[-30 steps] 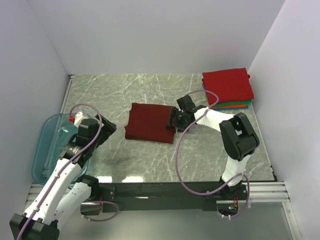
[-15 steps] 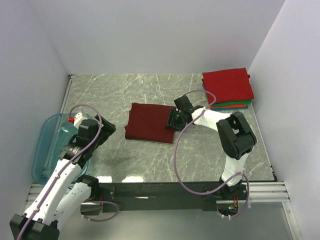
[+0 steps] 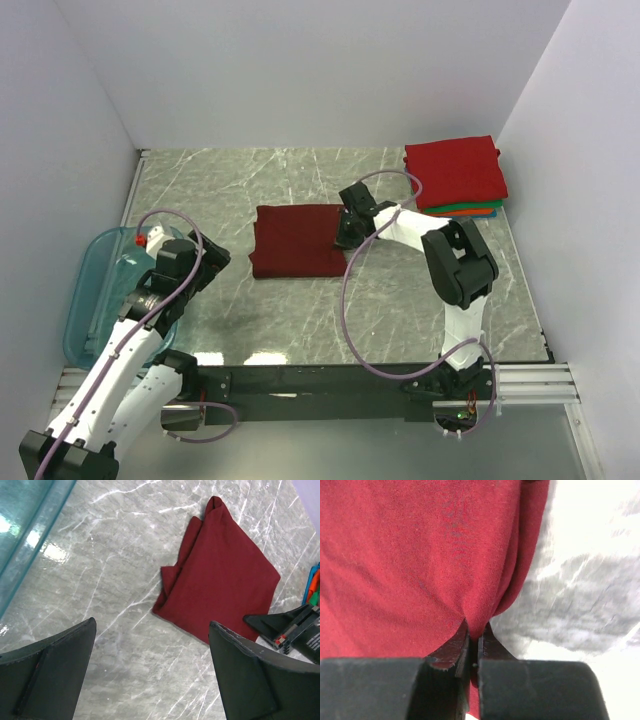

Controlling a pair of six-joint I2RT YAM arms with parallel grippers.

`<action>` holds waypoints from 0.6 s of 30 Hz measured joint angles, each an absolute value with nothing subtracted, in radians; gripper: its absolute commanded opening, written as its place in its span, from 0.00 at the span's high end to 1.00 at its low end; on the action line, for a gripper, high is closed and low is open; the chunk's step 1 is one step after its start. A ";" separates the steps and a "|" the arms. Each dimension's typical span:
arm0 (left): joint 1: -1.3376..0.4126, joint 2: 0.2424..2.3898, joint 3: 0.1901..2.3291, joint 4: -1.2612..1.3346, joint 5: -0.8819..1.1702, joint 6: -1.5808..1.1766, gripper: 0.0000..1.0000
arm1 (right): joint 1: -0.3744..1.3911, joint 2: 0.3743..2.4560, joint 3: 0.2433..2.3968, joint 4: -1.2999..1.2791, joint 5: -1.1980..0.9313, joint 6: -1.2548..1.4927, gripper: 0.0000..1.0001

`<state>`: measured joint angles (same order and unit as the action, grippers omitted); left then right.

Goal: Fold and stack the t-shirts
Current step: Neatly place the folded tshirt to the corner

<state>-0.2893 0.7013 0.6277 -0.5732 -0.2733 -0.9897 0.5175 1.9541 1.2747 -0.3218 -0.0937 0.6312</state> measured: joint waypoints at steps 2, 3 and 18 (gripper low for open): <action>-0.289 0.698 0.628 -0.579 -0.280 -0.990 0.00 | 0.519 1.965 1.307 -0.341 -0.060 0.600 1.00; -0.289 0.697 0.628 -0.585 -0.285 -0.990 0.01 | 0.521 1.968 1.323 -0.349 -0.039 0.583 1.00; -0.289 0.677 0.628 -0.615 -0.327 -1.008 0.01 | 0.470 1.935 1.507 -0.444 0.385 0.236 1.00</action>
<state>-0.2893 0.6773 0.6277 -0.6147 -0.3271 -1.0080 0.4698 1.9347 1.5074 -0.4438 0.3847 0.2356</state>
